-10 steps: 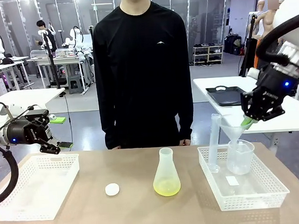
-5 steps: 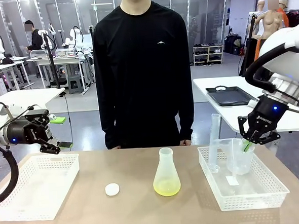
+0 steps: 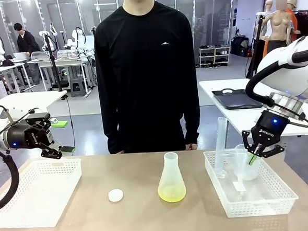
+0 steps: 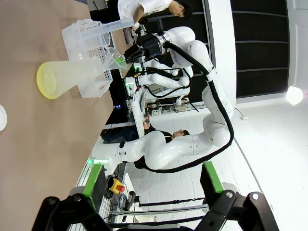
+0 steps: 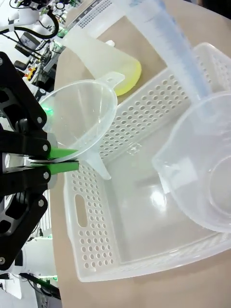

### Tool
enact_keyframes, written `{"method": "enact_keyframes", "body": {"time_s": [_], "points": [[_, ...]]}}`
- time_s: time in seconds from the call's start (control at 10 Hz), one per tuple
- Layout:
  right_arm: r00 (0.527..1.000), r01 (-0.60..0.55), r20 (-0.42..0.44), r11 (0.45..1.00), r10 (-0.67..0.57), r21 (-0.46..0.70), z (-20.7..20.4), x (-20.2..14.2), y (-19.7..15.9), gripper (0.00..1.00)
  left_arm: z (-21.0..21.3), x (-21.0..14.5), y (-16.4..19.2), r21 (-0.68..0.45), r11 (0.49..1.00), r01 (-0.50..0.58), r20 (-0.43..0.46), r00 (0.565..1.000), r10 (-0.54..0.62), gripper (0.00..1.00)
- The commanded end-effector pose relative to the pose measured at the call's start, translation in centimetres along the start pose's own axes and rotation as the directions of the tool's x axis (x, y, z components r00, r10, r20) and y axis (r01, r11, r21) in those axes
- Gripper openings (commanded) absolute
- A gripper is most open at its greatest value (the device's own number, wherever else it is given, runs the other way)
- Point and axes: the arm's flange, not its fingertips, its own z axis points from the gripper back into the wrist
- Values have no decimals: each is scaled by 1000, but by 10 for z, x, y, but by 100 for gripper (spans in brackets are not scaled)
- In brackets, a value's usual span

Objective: Prepare the solutions needed for the experiment.
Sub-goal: Once the solution is in the Big flask , pick up the Plastic Funnel and place it back into the right Organizing basket.

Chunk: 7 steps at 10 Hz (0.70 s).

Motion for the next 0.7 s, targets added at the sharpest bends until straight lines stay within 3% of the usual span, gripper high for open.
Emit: {"method": "enact_keyframes", "body": {"time_s": [0.0,0.3,0.4,0.5,0.6], "points": [[999,38,38,999,-37,-27,-3,11,5,22,0,0,-2,-11,1000,2,-4,1000,-2,100],[999,32,41,998,-30,-46,-6,11,7,26,0,0,-2,-11,1000,2,-4,1000,-2,100],[999,30,27,998,-28,-54,-7,13,11,43,0,0,-2,-11,1000,2,-4,1000,-2,100],[1000,11,-8,998,-11,-65,-5,17,17,46,0,0,-2,-11,1000,2,-4,1000,-2,100],[1000,0,20,1000,1,-23,-7,11,2,63,0,0,-2,-11,1000,2,-4,1000,-2,100]]}}
